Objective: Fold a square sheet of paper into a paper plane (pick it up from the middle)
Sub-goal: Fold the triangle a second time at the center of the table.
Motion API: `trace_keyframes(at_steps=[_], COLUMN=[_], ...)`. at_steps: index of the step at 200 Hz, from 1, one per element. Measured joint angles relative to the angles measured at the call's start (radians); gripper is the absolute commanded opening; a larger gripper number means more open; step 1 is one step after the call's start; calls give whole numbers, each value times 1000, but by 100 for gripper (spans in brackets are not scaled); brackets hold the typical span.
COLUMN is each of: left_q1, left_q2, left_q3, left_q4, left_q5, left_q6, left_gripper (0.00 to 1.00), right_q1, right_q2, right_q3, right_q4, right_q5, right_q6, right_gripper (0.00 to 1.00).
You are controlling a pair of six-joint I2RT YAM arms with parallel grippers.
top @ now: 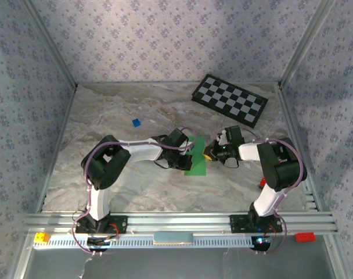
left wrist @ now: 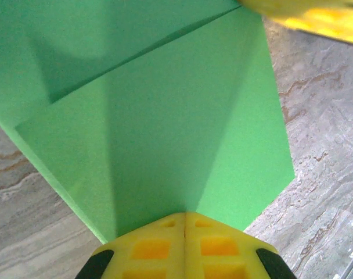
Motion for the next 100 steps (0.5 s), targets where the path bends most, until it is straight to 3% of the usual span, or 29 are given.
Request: trace_keyframes(at_steps=[50, 100], left_q1=[0, 0], left_q2=[0, 0], left_q3=[0, 0], left_q4=[0, 1], left_q5=[0, 0], left_q6=[0, 0], left_gripper=[0, 0], right_q1=[-11, 67], right_q2=[-55, -89], right_q3=[9, 9], right_q4=[-14, 13], right_q5=[50, 21], right_q6=[0, 12], right_gripper=[1, 0])
